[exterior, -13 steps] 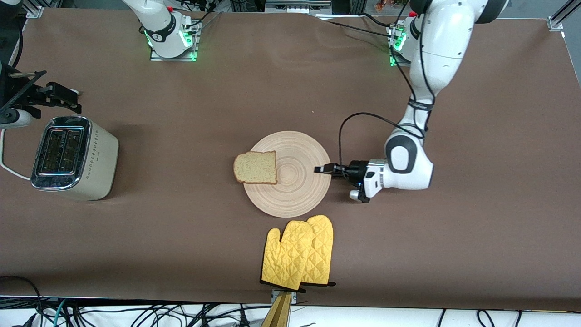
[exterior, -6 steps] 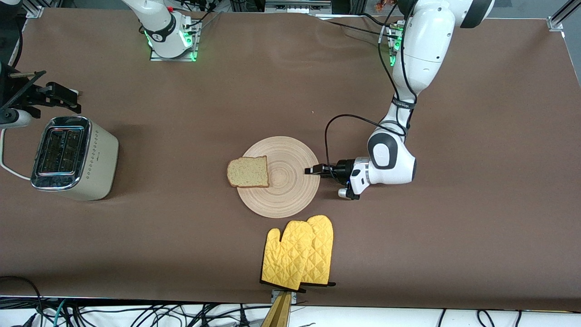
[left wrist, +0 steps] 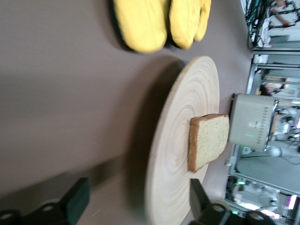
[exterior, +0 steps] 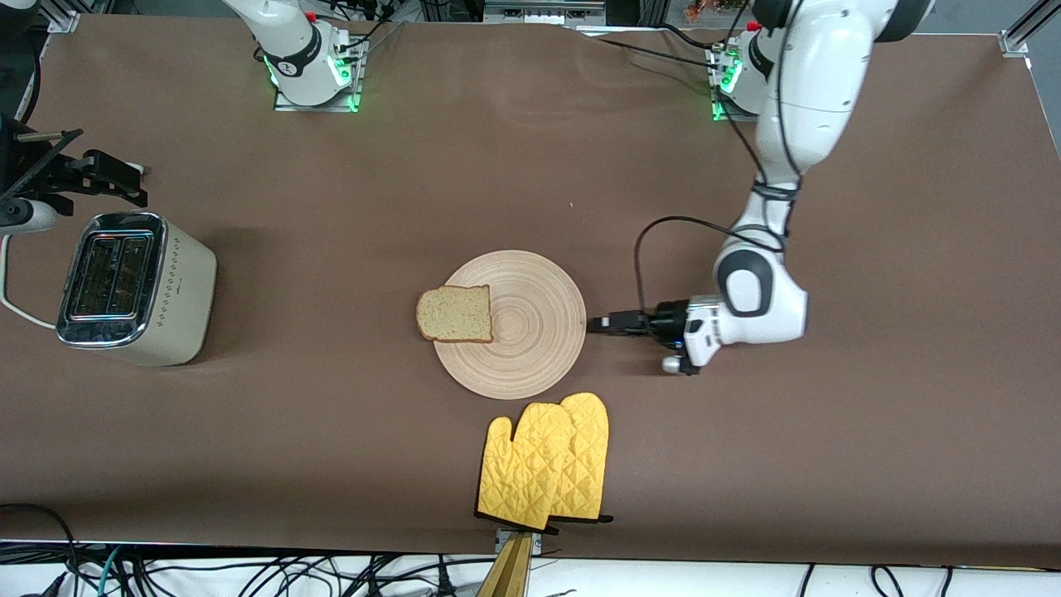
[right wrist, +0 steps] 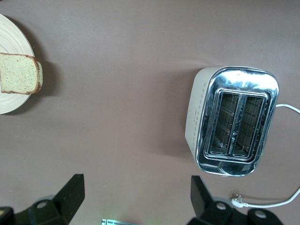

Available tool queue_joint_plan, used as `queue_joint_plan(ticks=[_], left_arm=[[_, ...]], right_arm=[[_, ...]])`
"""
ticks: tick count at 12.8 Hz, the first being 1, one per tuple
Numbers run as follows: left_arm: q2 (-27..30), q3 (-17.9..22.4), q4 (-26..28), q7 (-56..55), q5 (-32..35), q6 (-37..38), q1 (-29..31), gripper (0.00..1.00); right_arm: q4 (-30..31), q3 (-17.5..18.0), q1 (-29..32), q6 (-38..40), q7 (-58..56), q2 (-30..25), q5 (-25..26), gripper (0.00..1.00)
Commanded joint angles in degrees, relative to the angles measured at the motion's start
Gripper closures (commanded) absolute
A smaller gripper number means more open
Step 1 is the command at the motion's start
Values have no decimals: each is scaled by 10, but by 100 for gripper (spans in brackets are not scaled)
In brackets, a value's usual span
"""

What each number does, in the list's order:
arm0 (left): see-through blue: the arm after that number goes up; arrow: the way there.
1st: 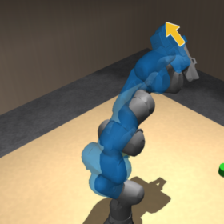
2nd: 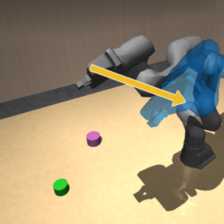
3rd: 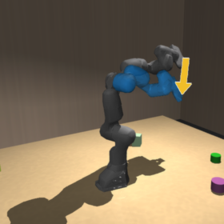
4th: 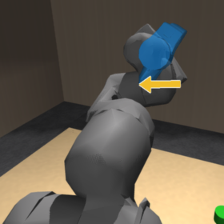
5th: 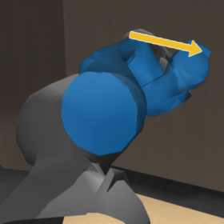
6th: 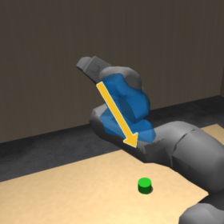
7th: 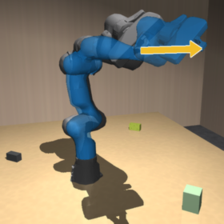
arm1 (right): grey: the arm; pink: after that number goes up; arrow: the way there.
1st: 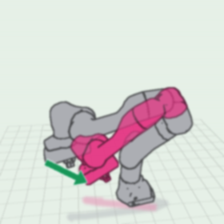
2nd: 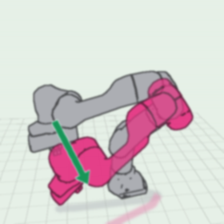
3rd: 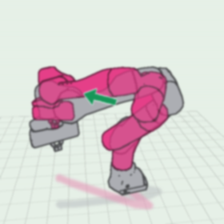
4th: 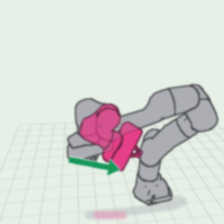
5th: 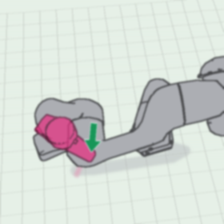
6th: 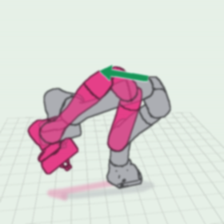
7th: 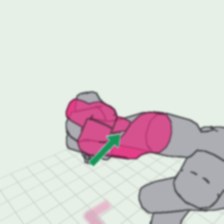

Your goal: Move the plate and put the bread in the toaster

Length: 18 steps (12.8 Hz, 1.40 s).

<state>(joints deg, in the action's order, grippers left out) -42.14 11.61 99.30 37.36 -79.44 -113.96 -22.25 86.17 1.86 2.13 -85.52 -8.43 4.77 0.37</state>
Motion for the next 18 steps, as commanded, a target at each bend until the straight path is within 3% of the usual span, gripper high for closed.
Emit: queue_joint_plan(ticks=[1, 2, 4, 5, 9, 10, 12, 16, 18], left_arm=[[153, -6, 109, 3, 124, 8, 57, 0], [198, -6, 122, 3, 197, 8, 76, 0], [279, -7, 124, 4, 409, 5, 99, 0], [310, -6, 124, 2, 471, 3, 113, 0], [433, -3, 142, -1, 499, -19, 191, 0], [465, 1, 148, -11, 526, -17, 193, 0], [518, -4, 145, -34, 650, -5, 187, 0], [561, -10, 104, -126, 730, 103, 186, 0], [559, -48, 66, -217, 768, 170, 186, 0]], right_arm=[[-12, 0, 2, 9, 2, 3, -6, 0], [-12, 0, 2, 9, 2, 3, -6, 0], [-12, -2, 3, 9, -2, 4, -6, 0], [-12, -4, 7, 9, -3, 4, -6, 0], [-12, -3, 9, 9, -1, 4, -8, 0], [-12, -3, 9, 9, 0, 4, -9, 0], [-12, -3, 9, 9, -1, 4, -9, 0], [-12, -3, 9, 9, -1, 4, -9, 0], [-12, -3, 9, 9, -1, 4, -9, 0]])
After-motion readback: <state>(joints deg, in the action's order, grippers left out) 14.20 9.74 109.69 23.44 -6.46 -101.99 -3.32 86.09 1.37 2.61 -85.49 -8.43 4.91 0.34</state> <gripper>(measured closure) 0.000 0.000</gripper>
